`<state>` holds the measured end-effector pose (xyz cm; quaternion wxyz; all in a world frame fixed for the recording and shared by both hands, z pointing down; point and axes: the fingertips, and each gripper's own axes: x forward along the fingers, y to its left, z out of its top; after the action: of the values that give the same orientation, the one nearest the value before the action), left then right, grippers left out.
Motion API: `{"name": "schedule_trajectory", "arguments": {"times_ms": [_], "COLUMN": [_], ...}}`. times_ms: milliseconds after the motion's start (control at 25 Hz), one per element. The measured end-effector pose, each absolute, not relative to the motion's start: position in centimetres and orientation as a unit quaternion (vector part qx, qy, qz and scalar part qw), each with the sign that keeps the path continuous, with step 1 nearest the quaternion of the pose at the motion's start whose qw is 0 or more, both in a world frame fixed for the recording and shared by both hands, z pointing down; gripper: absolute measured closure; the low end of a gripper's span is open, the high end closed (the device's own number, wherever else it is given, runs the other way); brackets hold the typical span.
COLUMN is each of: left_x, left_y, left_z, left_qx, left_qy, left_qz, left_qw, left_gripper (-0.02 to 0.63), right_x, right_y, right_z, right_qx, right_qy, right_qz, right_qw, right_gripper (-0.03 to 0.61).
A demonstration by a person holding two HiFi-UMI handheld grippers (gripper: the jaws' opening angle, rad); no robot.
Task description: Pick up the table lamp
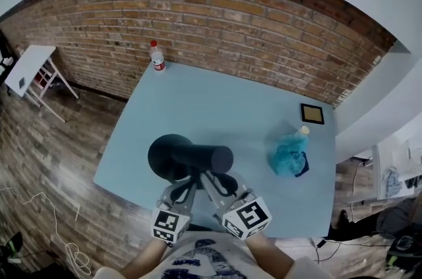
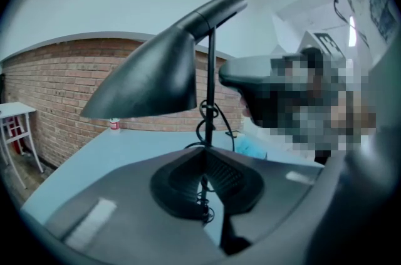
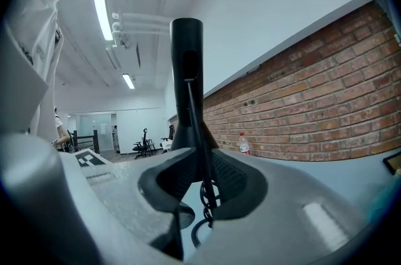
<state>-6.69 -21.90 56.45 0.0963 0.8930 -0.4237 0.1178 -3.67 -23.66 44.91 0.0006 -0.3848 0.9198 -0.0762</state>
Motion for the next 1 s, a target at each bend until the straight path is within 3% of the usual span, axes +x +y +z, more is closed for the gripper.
{"name": "schedule_trajectory", "arguments": {"times_ms": [120,480,1000], "left_x": [-6.3,-5.7,-5.5], "left_y": [-22.0,-22.1,-22.9], "left_z": [56.9,57.7,59.6], "left_qx": [0.895,0.897,0.899], "left_qy": [-0.418,-0.410,-0.398], "left_qz": [0.121,0.132,0.144], "left_qw": [0.099,0.103,0.115], "left_gripper": [0.621,0.623,0.622], "right_x": [-4.2,-4.9,-5.4], "right_y": [-23.9,-24.6,-24.8], "right_z": [45.0,45.4,46.5], "right_qx": [-0.375,-0.356,-0.343], "right_qy": [0.924,0.931,0.936], "right_qz": [-0.076,-0.078,-0.059], "right_qw": [-0.003,-0.006,-0.043], "right_gripper": [0.472,0.446,0.527]}}
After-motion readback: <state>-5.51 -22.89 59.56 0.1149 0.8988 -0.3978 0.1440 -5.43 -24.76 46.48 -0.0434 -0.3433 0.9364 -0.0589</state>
